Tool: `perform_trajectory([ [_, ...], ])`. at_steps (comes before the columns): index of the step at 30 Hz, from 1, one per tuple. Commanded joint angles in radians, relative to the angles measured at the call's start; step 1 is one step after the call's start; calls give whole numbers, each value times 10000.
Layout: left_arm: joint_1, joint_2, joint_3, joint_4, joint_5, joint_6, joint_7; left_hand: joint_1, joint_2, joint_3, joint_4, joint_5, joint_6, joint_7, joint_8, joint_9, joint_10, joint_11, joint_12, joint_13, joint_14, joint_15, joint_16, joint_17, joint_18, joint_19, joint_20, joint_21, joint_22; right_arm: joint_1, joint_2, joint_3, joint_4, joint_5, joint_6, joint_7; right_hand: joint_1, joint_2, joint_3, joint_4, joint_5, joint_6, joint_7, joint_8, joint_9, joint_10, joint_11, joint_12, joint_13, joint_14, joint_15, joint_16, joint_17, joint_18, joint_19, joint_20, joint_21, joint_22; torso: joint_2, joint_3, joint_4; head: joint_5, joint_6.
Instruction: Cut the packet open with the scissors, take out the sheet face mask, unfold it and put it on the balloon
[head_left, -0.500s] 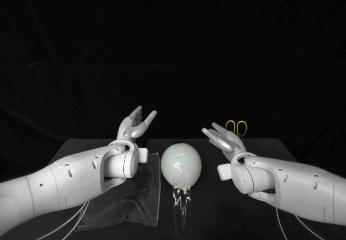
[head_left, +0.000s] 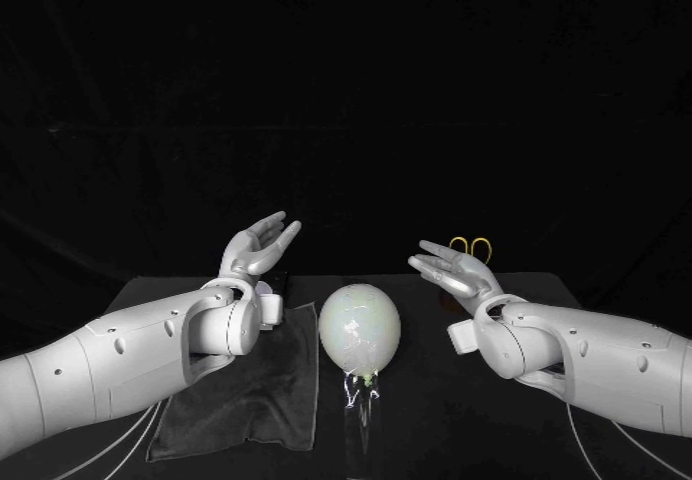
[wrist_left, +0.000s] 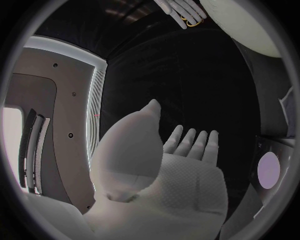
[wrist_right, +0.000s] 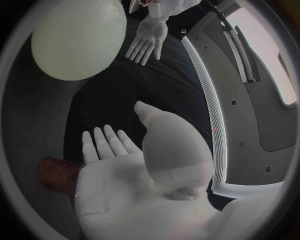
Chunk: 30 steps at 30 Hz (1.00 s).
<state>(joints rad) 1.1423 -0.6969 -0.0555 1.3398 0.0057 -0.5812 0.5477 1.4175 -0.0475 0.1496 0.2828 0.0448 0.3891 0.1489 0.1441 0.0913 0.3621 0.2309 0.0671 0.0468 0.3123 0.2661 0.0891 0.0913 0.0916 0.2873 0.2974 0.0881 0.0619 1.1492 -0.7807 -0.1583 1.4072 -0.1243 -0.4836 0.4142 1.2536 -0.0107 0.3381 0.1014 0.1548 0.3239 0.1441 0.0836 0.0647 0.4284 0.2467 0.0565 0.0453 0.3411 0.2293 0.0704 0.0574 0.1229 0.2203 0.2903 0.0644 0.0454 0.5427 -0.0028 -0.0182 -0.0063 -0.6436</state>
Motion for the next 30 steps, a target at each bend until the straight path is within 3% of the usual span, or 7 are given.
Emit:
perform_trajectory([
  [1,22,-57,6,104,-20,424,369,187,24,75,0,65,850,1206,374,206,927,80,223,83,1288,-219,517,335,-150,1142,8,469,251,73,-59,10,22,-859,-212,390,549,-101,165,-472,-18,1921,1322,658,411,2593,65,332,141,2248,84,602,350,-56,1027,30,441,188,21,9,-9,-6,-10],
  [5,22,-125,4,195,-17,546,364,424,32,87,-3,50,2274,1148,989,551,3091,163,589,182,3647,-464,1461,899,-1,3339,-69,1442,697,173,-158,19,12,-1173,-387,418,672,-151,289,-615,-24,2725,1315,923,570,3663,-71,384,180,3262,-52,850,482,59,1562,27,644,261,32,3,14,-49,-30],
  [9,21,-214,0,303,-17,712,316,552,14,78,0,48,3005,1109,1278,716,4406,-1,738,209,4173,-635,1679,1003,257,3851,-100,1715,769,271,-270,27,32,-1475,-406,361,736,-245,441,-737,-45,3380,1312,1103,678,4428,-153,371,193,4358,-181,1114,618,214,2668,21,1072,434,20,-6,28,-67,-47],
  [14,18,-423,-5,535,-41,829,21,672,-48,41,16,57,3795,968,1555,863,5336,-286,841,224,5459,-1014,2275,1324,908,5089,-180,2386,990,512,-519,54,292,-3069,-3,13,833,-437,938,-932,42,4809,1212,1490,875,5350,-370,354,178,5563,-544,1496,752,580,4930,-22,2056,777,15,1,-3,-62,-46],
  [17,9,-557,-6,653,-364,1053,-422,794,-164,23,-27,58,4152,845,1673,911,6104,-481,1056,290,5953,-1212,2481,1472,931,5560,-301,2628,1060,769,-680,81,387,-5194,513,-483,941,-557,1509,-1102,-236,5278,922,1600,909,5982,-653,340,177,6261,-789,1665,822,638,5589,-216,2295,811,27,3,-10,-184,-59],
  [24,-15,-775,-6,819,-791,1808,-1036,1333,-485,337,-71,67,4803,561,1786,936,7173,-824,1026,201,7060,-1619,2742,1680,942,6626,-823,3120,1186,1401,-898,104,105,-7934,1231,-1573,1052,-741,1891,-1298,-626,5503,784,1577,907,6466,-808,205,174,7217,-1094,1951,1023,618,6387,-555,2726,970,-18,-12,10,-400,-33],
  [30,-43,-832,-7,921,31,2831,-1484,1465,-500,663,24,64,4902,584,1678,880,7375,-841,770,173,7484,-1704,2788,1793,921,6899,-972,3282,1227,2026,-954,108,-1150,-10038,1133,-2424,925,-1184,1678,-1374,-785,5893,650,1594,911,7309,-1059,213,257,8334,-1483,2482,1615,602,7369,-980,3566,1401,-49,-35,49,-838,47],
])
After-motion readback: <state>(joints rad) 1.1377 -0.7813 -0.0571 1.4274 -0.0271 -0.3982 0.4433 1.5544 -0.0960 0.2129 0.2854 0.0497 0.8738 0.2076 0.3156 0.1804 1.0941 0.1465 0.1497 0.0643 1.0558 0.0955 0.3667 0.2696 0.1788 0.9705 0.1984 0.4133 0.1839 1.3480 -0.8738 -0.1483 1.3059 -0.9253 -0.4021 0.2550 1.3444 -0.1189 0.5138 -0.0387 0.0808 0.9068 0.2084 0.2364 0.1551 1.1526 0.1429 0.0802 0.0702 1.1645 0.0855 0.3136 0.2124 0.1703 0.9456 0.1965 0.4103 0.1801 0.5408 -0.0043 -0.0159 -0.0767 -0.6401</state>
